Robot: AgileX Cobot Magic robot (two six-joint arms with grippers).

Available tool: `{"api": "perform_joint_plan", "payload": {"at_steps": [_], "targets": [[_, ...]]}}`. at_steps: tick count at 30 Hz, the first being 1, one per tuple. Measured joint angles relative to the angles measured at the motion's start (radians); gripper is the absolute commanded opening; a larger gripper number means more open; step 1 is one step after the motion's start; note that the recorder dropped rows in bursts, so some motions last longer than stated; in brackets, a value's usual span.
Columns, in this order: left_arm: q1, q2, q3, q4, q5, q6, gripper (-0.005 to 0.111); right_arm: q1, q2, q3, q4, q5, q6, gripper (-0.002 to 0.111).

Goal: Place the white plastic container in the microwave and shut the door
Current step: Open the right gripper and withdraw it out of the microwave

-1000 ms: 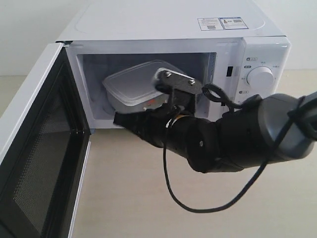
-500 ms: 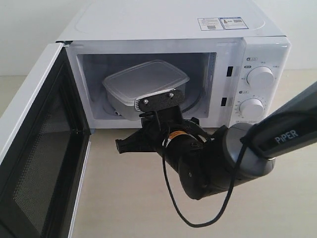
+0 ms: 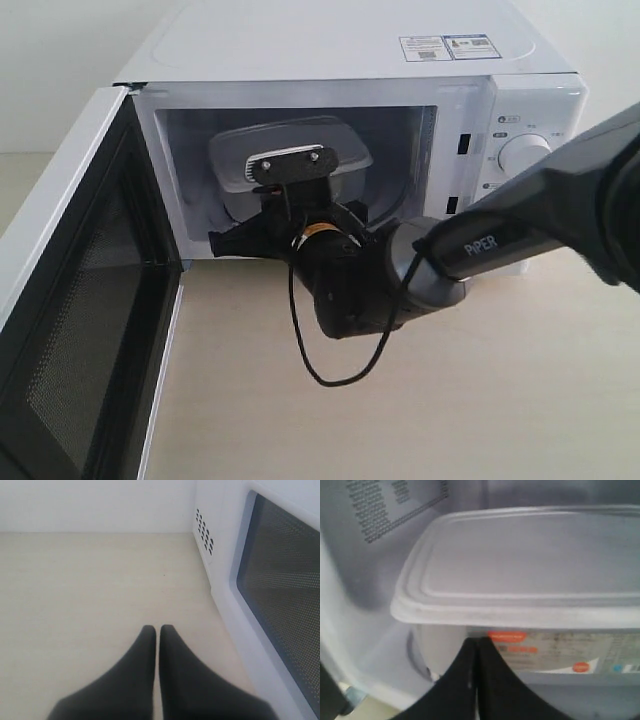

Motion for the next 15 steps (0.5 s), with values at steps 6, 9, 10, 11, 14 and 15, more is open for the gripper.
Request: {"api": "perform_joint_plan", "payload": {"at_steps": [6,9,10,11,14,15], "targets": [[0.000,0.000,0.000,0.000,0.000,0.000,0.004,-0.044,0.010,-0.100,0.027,0.077,-0.018,0.000],[0.000,0.000,0.000,0.000,0.000,0.000,0.004,-0.046,0.010,-0.107,0.027,0.136,-0.026,0.000],[0.000,0.000,0.000,0.000,0.000,0.000,0.004,-0.046,0.010,-0.107,0.027,0.155,-0.028,0.000],[0.000,0.000,0.000,0.000,0.000,0.000,0.004,-0.039,0.010,-0.103,0.027,0.175,-0.030,0.000],[0.000,0.000,0.000,0.000,0.000,0.000,0.004,-0.010,-0.010,-0.069,0.043,0.177,-0.047,0.000],[0.000,0.000,0.000,0.000,0.000,0.000,0.004,0.004,-0.036,-0.043,0.063,0.177,-0.073,0.000]]}}
